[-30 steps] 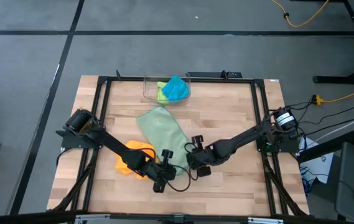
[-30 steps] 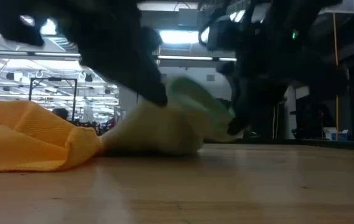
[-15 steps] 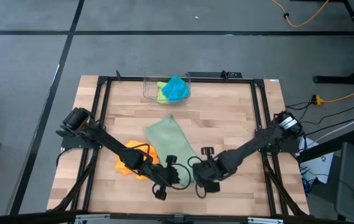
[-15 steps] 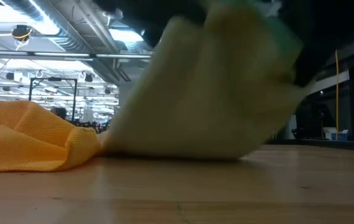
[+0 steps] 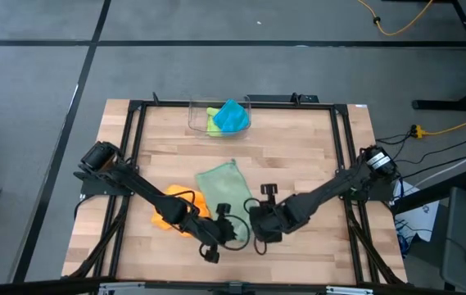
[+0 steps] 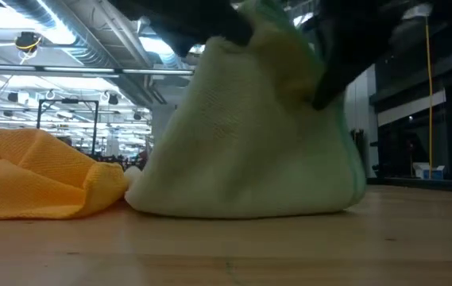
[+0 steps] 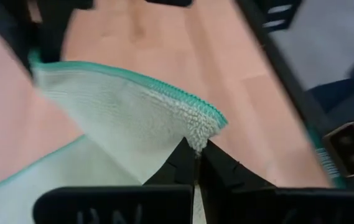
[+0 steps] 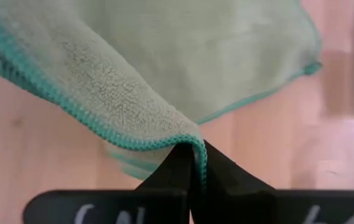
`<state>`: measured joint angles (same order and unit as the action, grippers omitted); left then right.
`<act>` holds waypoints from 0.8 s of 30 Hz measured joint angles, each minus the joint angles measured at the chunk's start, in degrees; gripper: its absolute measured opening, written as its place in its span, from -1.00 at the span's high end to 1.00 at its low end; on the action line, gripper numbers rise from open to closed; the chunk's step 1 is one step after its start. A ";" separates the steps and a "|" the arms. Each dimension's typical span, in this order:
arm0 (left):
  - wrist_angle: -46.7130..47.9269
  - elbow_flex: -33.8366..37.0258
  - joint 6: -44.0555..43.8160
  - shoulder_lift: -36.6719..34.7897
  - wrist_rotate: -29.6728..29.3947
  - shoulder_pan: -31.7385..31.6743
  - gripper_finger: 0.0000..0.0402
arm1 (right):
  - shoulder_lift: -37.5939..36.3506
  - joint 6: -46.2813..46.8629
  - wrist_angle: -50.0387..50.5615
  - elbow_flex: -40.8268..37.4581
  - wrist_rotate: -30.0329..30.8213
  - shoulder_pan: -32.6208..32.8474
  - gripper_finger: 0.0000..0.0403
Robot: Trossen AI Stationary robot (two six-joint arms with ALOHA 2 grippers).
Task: Fold microfiber towels
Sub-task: Fold the green towel
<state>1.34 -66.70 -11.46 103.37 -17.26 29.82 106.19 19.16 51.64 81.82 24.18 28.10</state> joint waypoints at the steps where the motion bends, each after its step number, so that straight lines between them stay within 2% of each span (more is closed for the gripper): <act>1: 1.85 0.00 0.00 -0.84 -1.59 -0.10 1.00 | 0.00 -0.54 0.04 0.00 0.58 -0.66 0.94; 6: 11.02 0.00 0.00 -6.07 -9.26 -0.28 1.00 | 0.00 -4.46 -0.57 0.00 5.55 -3.86 0.94; 9: 15.67 -0.07 -0.60 -8.04 -10.87 -0.90 1.00 | 0.04 -6.64 -3.98 0.00 9.32 -6.13 0.94; 14: 22.45 -0.11 -3.08 -7.66 -10.85 -3.36 1.00 | 2.03 -13.91 -11.00 0.00 8.11 -10.61 0.94; 17: 28.32 0.01 -3.41 -7.19 -12.96 -5.16 1.00 | 4.01 -16.83 -12.70 0.00 7.48 -13.10 0.94; 24: 35.47 -0.02 -3.64 -7.25 -13.38 -9.19 1.00 | 7.00 -22.10 -18.92 0.00 9.34 -18.02 0.94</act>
<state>36.81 -66.72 -15.10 96.12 -30.64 20.63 113.19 -2.94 32.72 81.82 33.52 10.07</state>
